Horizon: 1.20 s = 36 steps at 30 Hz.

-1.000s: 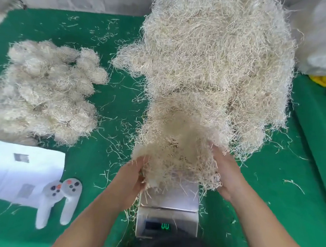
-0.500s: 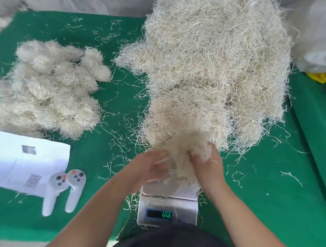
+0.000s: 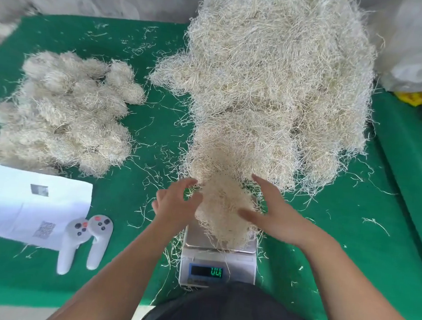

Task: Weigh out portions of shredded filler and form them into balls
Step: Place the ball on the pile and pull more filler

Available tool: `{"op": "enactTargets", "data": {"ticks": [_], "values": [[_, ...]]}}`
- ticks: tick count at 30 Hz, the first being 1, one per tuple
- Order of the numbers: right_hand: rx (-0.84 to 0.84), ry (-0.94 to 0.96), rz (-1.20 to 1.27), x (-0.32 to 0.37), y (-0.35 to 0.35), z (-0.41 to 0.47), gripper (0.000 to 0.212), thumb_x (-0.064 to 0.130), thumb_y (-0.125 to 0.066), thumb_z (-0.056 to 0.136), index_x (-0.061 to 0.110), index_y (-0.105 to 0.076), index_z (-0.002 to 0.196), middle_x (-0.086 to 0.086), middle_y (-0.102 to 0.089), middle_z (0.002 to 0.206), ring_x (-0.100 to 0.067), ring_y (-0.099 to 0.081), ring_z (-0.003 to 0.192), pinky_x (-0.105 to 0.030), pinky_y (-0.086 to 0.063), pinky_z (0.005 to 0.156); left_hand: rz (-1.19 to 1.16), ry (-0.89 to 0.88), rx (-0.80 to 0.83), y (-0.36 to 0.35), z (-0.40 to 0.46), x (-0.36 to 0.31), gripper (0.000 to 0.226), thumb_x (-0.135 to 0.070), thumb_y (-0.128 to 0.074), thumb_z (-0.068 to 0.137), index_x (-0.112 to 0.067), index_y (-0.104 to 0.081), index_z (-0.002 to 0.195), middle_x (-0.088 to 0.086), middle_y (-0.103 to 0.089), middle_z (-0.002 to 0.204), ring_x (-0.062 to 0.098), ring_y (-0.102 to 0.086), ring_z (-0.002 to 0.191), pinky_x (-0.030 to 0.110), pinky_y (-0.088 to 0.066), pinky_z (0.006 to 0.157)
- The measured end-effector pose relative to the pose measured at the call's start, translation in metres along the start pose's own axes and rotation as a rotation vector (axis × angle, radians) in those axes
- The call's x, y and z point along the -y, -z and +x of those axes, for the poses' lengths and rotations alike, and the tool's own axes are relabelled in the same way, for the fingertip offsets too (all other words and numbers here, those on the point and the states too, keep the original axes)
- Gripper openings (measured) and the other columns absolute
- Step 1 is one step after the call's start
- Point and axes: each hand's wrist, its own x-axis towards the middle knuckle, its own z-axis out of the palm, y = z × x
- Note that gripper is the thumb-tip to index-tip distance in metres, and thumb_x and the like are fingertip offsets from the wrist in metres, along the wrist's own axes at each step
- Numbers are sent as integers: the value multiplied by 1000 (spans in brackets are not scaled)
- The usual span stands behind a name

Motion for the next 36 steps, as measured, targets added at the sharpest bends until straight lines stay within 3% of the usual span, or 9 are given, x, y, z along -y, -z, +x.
{"op": "enactTargets", "data": {"ticks": [4,7,9,14,20,28,31,34,36], "values": [[-198,-19,123,0,1,-8,92,85,-52,78,49,-24,158,15,-27,168,-10,-34,148,-47,-33,121,-77,-141,-71,14,-6,-12,67,-47,-42,79,-51,-41,146,-16,-42,152,8,-25,137,55,-22,117],[-274,75,50,7,-7,-13,82,79,-52,87,48,-23,158,17,-27,166,6,-28,140,-31,-27,115,72,-339,-83,16,-9,-21,55,-47,-49,93,-46,-42,147,-18,-38,159,10,-26,144,53,-22,121],[-304,144,-39,14,-13,-15,78,67,-58,94,44,-21,159,15,-24,168,5,-25,144,-28,-23,115,288,-477,-62,14,-12,-25,45,-42,-55,98,-44,-49,143,-15,-34,163,15,-25,151,51,-17,126],[-307,247,-205,28,-25,-24,83,44,-69,95,29,-25,164,1,-20,172,-14,-16,158,-40,-19,128,495,-681,3,6,-29,-33,43,-43,-52,99,-42,-53,142,-11,-33,165,22,-27,152,50,-20,127],[-286,238,-223,29,-31,-32,86,41,-73,93,29,-25,164,1,-13,173,-18,-16,158,-46,-22,127,494,-710,2,0,-46,-30,43,-39,-52,98,-37,-56,141,-8,-37,163,23,-29,150,48,-20,126],[-329,221,-286,21,-40,-36,89,49,-72,91,34,-22,163,3,-14,173,-19,-16,157,-34,-13,119,409,-744,-71,-1,-52,-21,35,-29,-59,98,-31,-62,132,-7,-46,155,22,-38,145,48,-29,122],[-334,206,-298,16,-42,-36,89,52,-71,90,36,-22,163,2,-15,172,-22,-17,157,-42,-17,122,383,-751,-76,-2,-54,-21,34,-28,-59,98,-31,-62,132,-8,-47,153,20,-38,144,46,-29,122],[-362,189,-290,10,-45,-35,84,51,-71,90,34,-29,161,-1,-26,168,-25,-23,154,-40,-20,119,323,-713,-78,-5,-54,-19,37,-34,-55,97,-34,-59,134,-12,-47,152,16,-38,143,43,-28,122],[-418,156,-278,7,-47,-31,74,51,-70,90,32,-41,155,0,-42,154,-27,-36,144,-37,-27,113,248,-586,-94,-8,-51,-15,46,-42,-52,94,-37,-52,139,-15,-47,151,13,-38,142,46,-28,122]]}}
